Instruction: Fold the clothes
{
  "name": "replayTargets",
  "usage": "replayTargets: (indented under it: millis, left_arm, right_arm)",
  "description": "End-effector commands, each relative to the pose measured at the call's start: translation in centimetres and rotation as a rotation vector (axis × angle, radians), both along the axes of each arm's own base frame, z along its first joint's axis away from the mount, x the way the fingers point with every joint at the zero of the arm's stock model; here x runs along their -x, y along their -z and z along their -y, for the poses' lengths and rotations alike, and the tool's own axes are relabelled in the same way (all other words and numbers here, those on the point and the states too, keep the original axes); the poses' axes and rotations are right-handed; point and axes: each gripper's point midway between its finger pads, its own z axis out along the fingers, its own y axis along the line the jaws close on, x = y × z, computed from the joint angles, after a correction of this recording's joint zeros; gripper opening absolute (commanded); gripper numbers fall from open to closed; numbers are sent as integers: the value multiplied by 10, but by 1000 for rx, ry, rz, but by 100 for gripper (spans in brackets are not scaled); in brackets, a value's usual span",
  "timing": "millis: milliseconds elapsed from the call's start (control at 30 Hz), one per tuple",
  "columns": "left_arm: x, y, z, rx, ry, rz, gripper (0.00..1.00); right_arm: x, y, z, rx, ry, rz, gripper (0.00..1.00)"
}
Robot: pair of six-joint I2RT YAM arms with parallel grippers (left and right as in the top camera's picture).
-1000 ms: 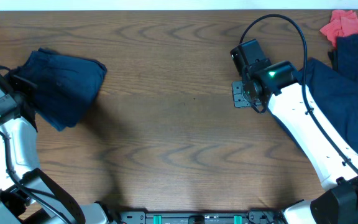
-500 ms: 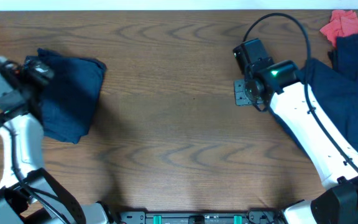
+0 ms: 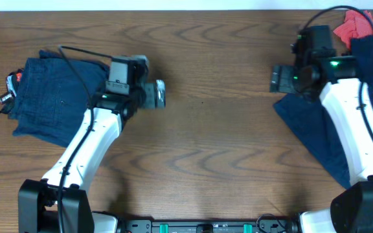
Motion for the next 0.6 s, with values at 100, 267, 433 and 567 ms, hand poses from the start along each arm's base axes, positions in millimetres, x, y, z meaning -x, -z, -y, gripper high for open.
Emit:
replayTargets:
  millis: [100,267,433,567]
  left_arm:
    - [40,-19,-25,-30,-78,-85,92]
    - [66,-71,-33,-33,-38,62,82]
    - [96,-112,-38,11,-47,273,98]
    - [113,-127,-41,43,-53,417,98]
  right_arm:
    - [19,-54,29,5,30,139,89]
    - [51,-89,32,17,60,312,99]
    - [98,-97,36,26,93,517,99]
    - [138,-92,47,73,138,648,99]
